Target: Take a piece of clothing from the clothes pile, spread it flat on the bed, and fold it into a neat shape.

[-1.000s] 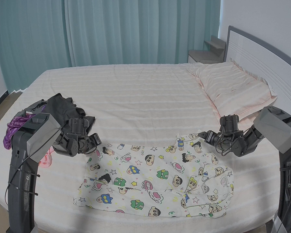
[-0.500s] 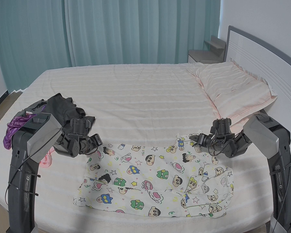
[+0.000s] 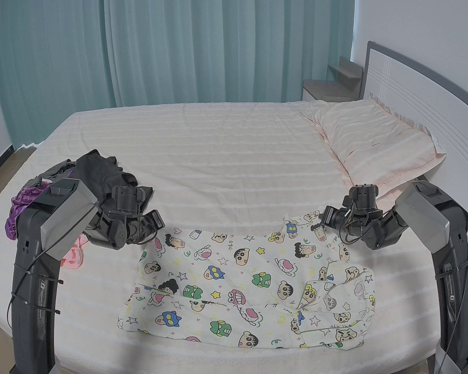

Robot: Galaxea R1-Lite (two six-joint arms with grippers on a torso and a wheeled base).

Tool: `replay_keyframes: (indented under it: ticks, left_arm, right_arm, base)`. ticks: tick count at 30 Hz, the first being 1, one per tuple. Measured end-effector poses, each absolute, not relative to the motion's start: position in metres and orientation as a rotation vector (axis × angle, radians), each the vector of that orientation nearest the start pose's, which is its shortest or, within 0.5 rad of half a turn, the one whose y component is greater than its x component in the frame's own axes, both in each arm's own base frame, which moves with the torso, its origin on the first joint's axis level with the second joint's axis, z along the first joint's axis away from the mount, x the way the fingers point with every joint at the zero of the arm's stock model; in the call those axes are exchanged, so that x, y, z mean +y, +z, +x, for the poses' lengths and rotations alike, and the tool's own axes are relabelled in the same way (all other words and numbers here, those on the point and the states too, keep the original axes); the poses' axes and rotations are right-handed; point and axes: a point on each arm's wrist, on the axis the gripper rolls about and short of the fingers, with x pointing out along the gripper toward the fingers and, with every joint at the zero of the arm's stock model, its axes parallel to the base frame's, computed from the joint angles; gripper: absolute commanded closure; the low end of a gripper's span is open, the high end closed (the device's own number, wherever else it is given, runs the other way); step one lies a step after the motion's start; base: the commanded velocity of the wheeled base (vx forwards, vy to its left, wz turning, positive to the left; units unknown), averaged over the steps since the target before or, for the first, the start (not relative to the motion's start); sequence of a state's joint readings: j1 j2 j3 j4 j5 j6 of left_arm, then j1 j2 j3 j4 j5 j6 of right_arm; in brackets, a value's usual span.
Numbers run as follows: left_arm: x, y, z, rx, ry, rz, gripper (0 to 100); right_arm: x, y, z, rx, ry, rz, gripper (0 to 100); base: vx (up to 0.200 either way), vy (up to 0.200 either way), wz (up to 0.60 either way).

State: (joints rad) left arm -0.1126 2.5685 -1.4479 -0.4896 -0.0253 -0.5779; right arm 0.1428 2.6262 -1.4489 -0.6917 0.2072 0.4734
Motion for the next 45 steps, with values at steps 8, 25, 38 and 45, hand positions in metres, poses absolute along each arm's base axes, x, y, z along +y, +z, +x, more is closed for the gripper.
replay_keyframes:
  ticks: [8, 25, 38, 45]
  left_arm:
    - [-0.053, -0.008, 0.480, 0.597, 0.095, -0.593, 100]
    - [-0.051, -0.002, 0.484, 0.565, 0.129, -0.592, 100]
    - [-0.052, -0.002, 0.483, 0.568, 0.135, -0.611, 100]
    - [-0.051, -0.003, 0.483, 0.568, 0.138, -0.618, 100]
  right_arm:
    - [0.063, -0.027, 0.486, 0.500, 0.201, 0.537, 100]
    - [0.060, -0.028, 0.480, 0.546, 0.202, 0.548, 0]
    - [0.063, -0.020, 0.495, 0.563, 0.189, 0.545, 0]
    - [0.066, -0.020, 0.512, 0.606, 0.118, 0.528, 100]
  base:
    - [0.000, 0.000, 0.00]
    - [0.000, 0.000, 0.00]
    - [0.000, 0.000, 0.00]
    - [0.000, 0.000, 0.00]
